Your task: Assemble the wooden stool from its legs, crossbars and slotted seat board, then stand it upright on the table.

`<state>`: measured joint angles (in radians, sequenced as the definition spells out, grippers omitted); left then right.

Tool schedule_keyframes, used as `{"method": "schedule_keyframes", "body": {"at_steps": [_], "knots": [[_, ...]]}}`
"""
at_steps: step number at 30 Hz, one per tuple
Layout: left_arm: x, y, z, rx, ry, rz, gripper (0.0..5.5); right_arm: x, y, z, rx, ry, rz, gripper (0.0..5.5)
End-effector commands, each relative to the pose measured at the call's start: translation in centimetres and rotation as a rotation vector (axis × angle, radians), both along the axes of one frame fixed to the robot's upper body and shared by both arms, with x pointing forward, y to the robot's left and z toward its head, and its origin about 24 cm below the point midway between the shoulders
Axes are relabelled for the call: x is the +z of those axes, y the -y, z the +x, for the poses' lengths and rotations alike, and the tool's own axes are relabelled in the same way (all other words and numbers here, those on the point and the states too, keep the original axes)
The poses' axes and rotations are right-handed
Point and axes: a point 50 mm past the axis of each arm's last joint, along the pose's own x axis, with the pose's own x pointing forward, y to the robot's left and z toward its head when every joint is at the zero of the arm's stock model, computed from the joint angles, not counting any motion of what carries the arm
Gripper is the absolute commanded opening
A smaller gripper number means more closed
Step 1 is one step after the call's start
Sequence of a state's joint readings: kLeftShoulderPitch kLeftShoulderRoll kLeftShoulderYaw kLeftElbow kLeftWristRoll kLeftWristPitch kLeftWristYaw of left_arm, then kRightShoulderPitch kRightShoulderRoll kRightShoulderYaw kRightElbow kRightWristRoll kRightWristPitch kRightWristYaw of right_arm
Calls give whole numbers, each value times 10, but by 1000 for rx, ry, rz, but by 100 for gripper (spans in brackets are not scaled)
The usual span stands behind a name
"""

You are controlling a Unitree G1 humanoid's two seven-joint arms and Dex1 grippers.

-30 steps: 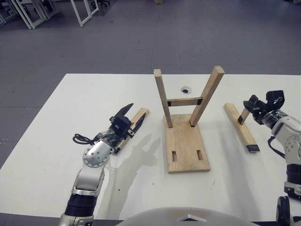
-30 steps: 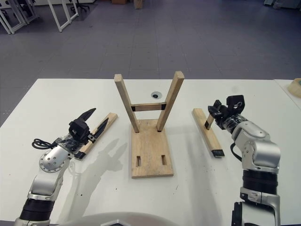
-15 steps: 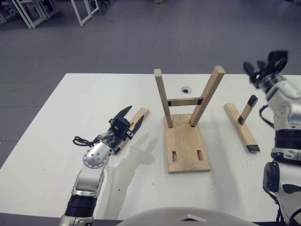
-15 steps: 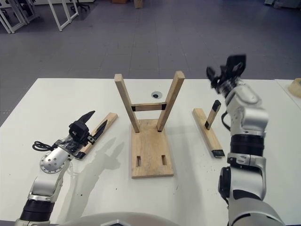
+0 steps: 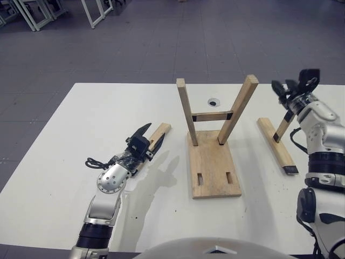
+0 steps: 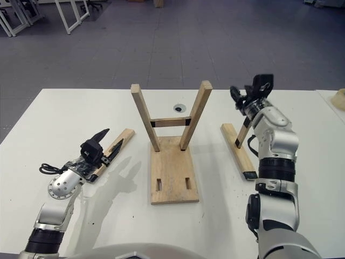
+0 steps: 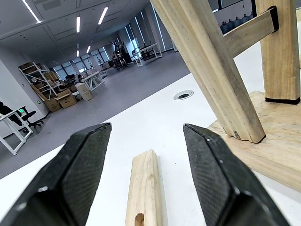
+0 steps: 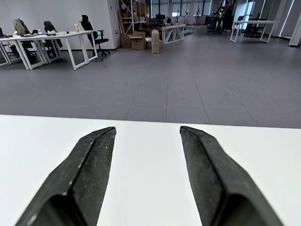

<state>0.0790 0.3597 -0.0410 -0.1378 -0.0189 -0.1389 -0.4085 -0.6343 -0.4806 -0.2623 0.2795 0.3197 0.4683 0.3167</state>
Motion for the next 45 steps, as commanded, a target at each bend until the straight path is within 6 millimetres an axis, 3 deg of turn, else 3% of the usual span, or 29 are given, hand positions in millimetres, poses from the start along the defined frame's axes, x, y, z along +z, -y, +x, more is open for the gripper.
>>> {"method": "schedule_keyframes", "body": {"at_steps": [1,3,6,10,14,22,35,42,45], "knots": [[-3,-3,-1,16,-2,15,281,47,6,-8,-34,146,27,252],[-3,-6,-1,29,-7,16,281,50,9,-14,-33,161,36,252],[-2,-9,-1,42,-7,16,281,34,18,-38,-20,158,34,288],[-6,-8,-6,47,-22,10,281,0,16,-69,27,104,26,356],[-9,-10,-12,63,-35,5,281,-50,15,-96,25,-29,42,356],[-13,-9,-14,67,-49,-2,281,-118,24,-133,3,-251,63,356],[-16,-9,-15,59,-60,-7,281,-154,43,-146,-53,-385,-44,356],[-16,-9,-14,63,-59,-10,281,-165,30,-146,-41,-413,-72,213],[-15,-10,-11,64,-55,-7,281,-161,30,-139,-58,-381,-118,201]]}}
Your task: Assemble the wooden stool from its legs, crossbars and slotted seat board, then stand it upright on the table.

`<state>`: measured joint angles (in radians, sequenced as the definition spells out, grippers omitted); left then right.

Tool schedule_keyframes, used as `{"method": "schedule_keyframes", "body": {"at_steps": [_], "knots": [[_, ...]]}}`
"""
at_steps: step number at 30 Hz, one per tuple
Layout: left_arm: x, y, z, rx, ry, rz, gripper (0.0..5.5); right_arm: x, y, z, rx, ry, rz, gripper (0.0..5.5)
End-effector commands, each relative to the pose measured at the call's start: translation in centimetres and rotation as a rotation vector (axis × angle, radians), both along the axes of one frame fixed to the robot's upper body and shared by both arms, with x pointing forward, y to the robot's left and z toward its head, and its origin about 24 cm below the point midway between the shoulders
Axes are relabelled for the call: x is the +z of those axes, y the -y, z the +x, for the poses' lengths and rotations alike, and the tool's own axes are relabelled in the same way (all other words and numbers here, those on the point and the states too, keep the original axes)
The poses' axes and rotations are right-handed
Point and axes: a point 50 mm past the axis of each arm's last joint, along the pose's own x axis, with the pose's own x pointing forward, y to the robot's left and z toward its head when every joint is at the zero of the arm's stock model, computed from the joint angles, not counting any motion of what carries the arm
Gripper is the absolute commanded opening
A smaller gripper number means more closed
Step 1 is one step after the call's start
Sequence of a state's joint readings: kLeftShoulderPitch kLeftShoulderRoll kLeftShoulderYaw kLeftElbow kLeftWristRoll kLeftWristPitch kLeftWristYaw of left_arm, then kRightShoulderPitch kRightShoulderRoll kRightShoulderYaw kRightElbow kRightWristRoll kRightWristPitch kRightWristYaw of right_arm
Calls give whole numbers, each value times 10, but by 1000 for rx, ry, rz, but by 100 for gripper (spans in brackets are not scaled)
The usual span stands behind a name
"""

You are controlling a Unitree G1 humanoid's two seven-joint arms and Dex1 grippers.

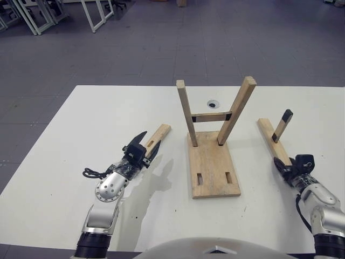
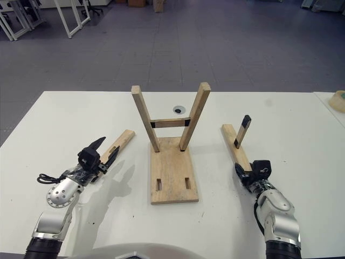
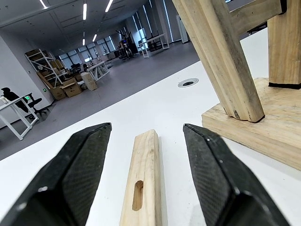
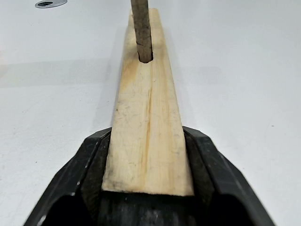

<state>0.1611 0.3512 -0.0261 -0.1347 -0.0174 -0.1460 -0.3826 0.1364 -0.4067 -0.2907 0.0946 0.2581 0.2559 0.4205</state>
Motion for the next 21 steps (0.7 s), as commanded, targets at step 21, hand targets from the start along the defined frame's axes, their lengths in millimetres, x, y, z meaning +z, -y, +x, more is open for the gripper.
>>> {"method": "schedule_keyframes", "body": {"at_steps": [21], "knots": [[167,38,-14,-724,-270,-1227,435,233,-84,62,828,517,835,201]]}}
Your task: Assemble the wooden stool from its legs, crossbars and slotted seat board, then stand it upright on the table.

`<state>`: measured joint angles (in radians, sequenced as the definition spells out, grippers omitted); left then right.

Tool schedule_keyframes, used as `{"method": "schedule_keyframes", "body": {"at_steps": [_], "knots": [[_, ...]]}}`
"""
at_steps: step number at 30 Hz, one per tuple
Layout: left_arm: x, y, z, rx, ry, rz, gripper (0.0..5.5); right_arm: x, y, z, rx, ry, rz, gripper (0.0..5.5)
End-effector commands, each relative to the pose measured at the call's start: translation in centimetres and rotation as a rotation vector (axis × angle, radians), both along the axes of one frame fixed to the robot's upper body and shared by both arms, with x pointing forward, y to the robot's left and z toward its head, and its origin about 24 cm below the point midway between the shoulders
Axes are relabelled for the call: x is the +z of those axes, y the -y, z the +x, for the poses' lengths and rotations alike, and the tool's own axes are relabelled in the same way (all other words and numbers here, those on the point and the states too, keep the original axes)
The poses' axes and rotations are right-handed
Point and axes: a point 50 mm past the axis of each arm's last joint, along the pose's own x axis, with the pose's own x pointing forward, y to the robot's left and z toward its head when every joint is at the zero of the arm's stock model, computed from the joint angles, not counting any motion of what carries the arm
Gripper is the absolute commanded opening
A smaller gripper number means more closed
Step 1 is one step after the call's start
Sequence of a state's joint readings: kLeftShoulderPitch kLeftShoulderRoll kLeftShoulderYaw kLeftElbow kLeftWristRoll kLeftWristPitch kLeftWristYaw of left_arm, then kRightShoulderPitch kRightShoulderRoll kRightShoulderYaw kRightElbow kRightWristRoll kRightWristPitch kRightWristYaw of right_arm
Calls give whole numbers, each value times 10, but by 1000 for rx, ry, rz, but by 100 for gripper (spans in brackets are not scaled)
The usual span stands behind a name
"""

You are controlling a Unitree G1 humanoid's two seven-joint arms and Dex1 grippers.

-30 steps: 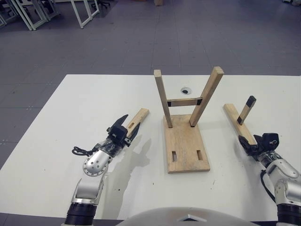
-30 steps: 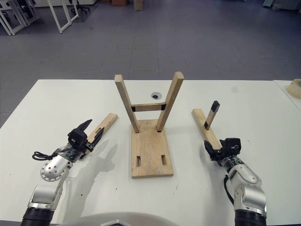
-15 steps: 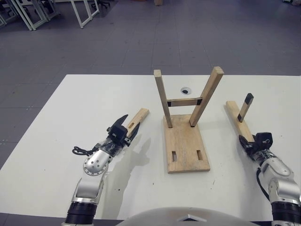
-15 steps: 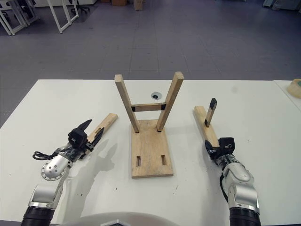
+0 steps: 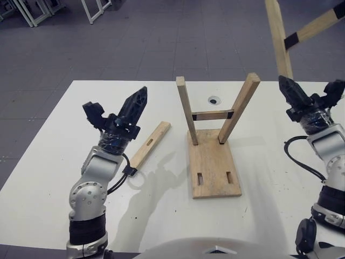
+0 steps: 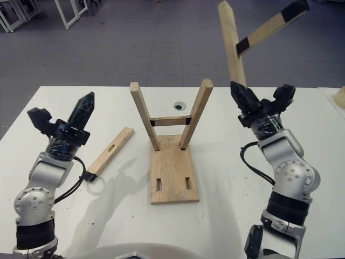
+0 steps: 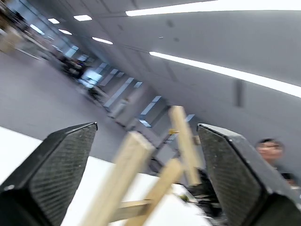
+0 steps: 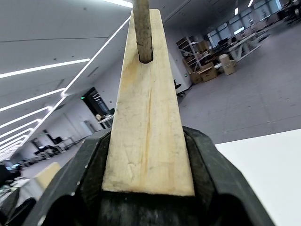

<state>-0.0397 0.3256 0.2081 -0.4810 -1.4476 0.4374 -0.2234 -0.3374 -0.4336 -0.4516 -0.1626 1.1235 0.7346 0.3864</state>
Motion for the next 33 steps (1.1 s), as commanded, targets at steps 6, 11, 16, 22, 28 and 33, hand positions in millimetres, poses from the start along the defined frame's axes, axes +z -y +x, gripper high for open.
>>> {"method": "schedule_keyframes", "body": {"at_steps": [6,11,16,22,28,33], "knots": [[60,40,-27,-414,81,25,510,71,-54,-20,564,206,-14,201],[59,45,-22,-408,70,29,510,66,-67,-27,657,196,-12,201],[58,51,-17,-423,70,25,510,52,-86,-40,772,146,12,201],[67,60,-12,-463,105,9,510,39,-101,-48,861,87,57,201],[60,65,-12,-500,83,42,510,29,-106,-52,924,32,74,201],[55,62,-13,-521,71,66,475,24,-102,-50,969,-19,75,201]]}}
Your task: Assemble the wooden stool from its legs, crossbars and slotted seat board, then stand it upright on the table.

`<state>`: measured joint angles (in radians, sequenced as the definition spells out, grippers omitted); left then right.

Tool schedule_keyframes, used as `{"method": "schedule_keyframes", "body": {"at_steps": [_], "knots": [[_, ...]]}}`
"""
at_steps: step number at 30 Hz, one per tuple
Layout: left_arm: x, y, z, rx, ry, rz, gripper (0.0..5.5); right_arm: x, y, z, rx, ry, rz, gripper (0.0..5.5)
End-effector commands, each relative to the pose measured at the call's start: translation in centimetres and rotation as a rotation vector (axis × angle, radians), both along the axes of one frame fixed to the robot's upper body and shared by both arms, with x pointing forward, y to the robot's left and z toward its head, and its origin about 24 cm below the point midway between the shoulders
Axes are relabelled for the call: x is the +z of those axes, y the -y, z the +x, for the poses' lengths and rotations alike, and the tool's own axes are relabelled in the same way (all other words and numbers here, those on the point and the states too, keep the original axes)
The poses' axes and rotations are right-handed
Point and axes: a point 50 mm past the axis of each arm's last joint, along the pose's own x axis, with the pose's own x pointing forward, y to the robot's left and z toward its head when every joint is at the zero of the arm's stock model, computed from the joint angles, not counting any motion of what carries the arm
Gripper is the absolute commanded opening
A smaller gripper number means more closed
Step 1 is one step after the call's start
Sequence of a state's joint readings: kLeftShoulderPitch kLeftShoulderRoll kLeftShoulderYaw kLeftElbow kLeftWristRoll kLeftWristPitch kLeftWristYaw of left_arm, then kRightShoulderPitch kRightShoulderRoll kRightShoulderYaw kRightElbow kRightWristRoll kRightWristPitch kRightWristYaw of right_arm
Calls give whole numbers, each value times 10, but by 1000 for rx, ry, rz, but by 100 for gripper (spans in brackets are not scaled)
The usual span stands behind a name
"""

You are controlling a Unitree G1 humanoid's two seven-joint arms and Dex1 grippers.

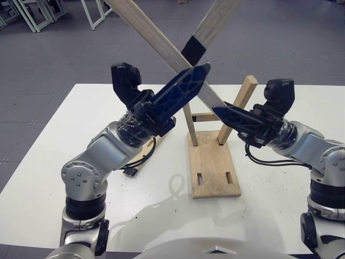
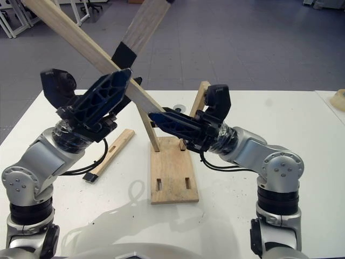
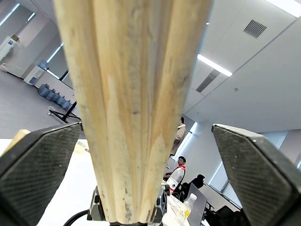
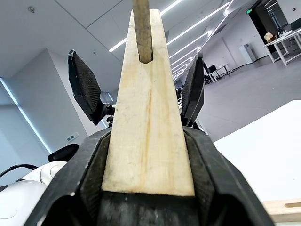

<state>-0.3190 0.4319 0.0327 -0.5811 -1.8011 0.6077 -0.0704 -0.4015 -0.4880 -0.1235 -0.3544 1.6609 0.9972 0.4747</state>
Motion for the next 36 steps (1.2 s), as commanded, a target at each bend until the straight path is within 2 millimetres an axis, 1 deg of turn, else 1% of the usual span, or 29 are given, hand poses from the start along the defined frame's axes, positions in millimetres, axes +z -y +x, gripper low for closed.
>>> {"method": "schedule_keyframes", "body": {"at_steps": [1,6,8,11,15,21,22,24,25,27,30,33,34,36], "knots": [[-5,-2,0,-18,-4,41,458,-3,3,-2,70,-24,-28,201],[-8,-4,-1,-34,-7,71,363,-4,4,-1,109,-23,-64,201],[-11,-4,-2,-49,-15,89,338,-4,5,0,105,-21,-69,201],[-16,-5,-4,-71,-23,119,286,-5,6,1,102,-20,-77,201],[-18,-7,-2,-57,-41,116,220,-7,7,0,107,-16,-101,201],[-22,-10,1,-33,-64,115,214,-12,9,0,109,0,-139,201],[-22,-11,2,-26,-66,114,214,-12,10,-1,111,6,-143,240],[-23,-13,3,-9,-67,113,205,-13,12,0,106,18,-151,281],[-23,-15,5,7,-63,117,205,-14,13,0,106,29,-167,291],[-24,-22,8,54,-51,135,205,-18,17,1,89,44,-214,331],[-24,-34,10,117,3,207,205,-33,32,2,43,59,-355,334],[-29,-42,3,103,105,314,205,-53,52,1,0,57,-499,334],[-33,-43,0,82,150,368,205,-61,58,0,-5,61,-558,334],[-46,-42,-1,23,216,488,205,-77,64,-3,5,85,-680,334]]}}
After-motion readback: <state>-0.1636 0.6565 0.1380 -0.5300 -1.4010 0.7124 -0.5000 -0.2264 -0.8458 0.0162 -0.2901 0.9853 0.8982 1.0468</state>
